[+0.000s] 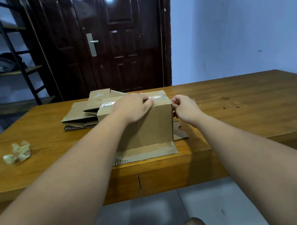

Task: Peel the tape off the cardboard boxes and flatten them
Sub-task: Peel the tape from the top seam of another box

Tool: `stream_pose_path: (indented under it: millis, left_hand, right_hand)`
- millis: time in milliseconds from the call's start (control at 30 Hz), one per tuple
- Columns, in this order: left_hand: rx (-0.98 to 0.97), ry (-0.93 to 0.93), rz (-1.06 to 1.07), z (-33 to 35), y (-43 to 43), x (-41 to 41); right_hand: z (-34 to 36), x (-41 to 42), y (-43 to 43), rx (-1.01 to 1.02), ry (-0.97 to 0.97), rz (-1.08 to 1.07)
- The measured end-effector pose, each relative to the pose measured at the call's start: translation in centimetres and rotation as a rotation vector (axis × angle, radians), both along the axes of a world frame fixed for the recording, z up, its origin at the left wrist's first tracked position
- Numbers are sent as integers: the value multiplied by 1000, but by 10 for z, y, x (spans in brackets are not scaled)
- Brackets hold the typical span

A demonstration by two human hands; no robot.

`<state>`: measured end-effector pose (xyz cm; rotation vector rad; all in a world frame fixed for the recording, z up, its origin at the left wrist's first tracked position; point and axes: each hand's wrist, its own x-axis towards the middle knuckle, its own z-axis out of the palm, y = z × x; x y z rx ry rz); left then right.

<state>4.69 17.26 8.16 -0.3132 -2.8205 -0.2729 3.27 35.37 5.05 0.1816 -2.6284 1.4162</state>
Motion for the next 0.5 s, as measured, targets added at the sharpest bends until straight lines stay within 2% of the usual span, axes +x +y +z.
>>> stream_pose_path:
  millis: [133, 333, 500]
  left_hand:
    - [-1, 2, 3, 0, 0, 0]
    - [4, 6, 27, 1, 3, 4]
    - [1, 23, 32, 2, 4, 6]
  right_hand:
    - [14, -8, -1, -179, 11, -140]
    - [44, -7, 0, -452, -258, -43]
    - [51, -5, 0, -544, -315, -56]
